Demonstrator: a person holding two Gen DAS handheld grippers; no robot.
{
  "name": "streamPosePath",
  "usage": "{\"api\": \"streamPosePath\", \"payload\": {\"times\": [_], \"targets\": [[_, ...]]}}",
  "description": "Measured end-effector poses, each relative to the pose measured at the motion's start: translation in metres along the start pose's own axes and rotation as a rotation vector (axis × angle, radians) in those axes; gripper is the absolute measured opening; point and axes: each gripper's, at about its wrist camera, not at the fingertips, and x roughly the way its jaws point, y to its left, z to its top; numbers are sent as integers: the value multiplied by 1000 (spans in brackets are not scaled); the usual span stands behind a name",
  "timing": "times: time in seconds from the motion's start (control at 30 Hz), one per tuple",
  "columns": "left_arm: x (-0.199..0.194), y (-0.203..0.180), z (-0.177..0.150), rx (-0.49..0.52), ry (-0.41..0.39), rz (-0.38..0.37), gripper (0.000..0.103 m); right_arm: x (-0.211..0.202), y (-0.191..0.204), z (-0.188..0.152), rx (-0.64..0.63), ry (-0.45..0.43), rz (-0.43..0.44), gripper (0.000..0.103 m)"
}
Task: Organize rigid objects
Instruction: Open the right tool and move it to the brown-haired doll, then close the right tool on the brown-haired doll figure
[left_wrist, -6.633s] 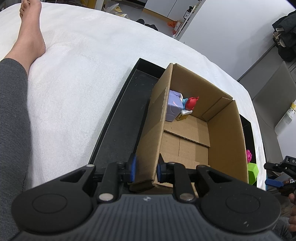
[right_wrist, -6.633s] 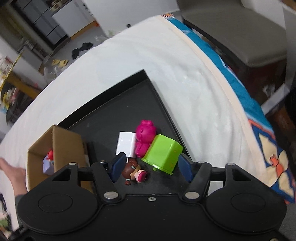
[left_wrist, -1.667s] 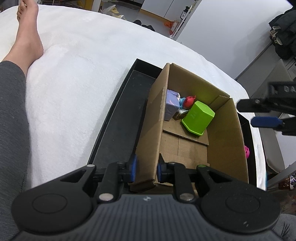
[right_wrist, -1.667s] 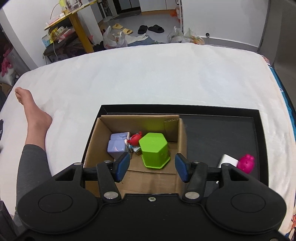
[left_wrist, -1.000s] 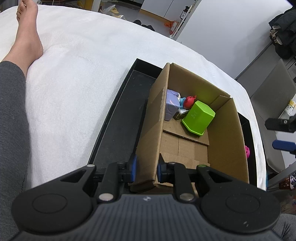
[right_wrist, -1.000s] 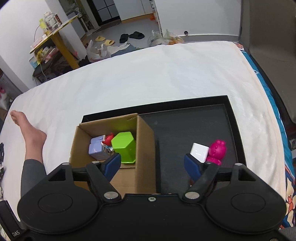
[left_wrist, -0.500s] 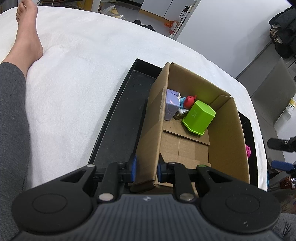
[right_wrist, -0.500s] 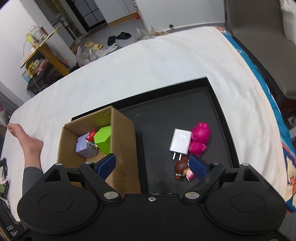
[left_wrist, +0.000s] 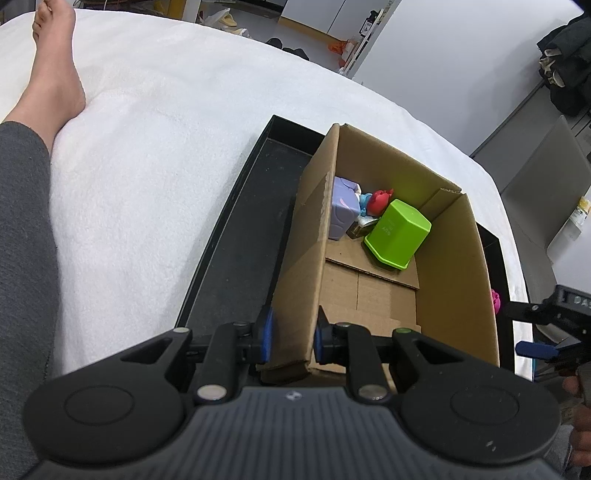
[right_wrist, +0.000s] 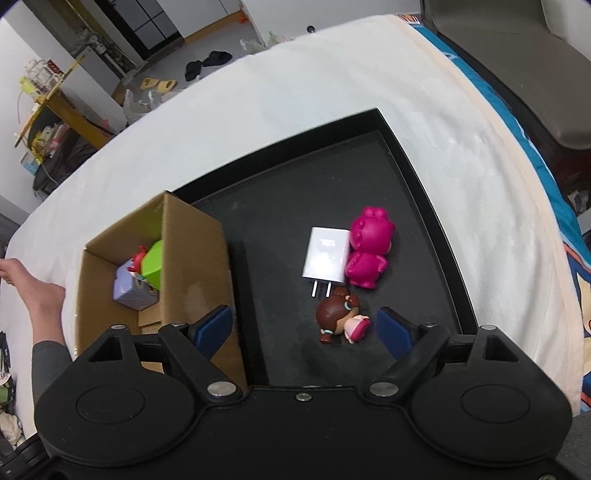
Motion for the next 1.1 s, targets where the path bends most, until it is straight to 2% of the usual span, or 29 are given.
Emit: {"api": "streamPosePath", "payload": {"times": [0.17, 0.3, 0.47, 0.77, 1.1], "targets": [[0, 1, 1, -3, 1, -1, 20, 17, -9, -2, 58, 33, -20, 77], [0, 1, 1, -4, 2, -2, 20, 31, -13, -4, 98, 54, -39, 64], [0, 1, 1, -4, 2, -5, 20, 42, -16, -5, 130, 58, -74, 56], [-1, 3, 1, -9, 5, -13, 20, 58, -19, -9, 126, 62, -165, 52], [0, 4, 1, -8, 3, -13, 20, 47, -29, -17, 129, 64, -214, 52]]}}
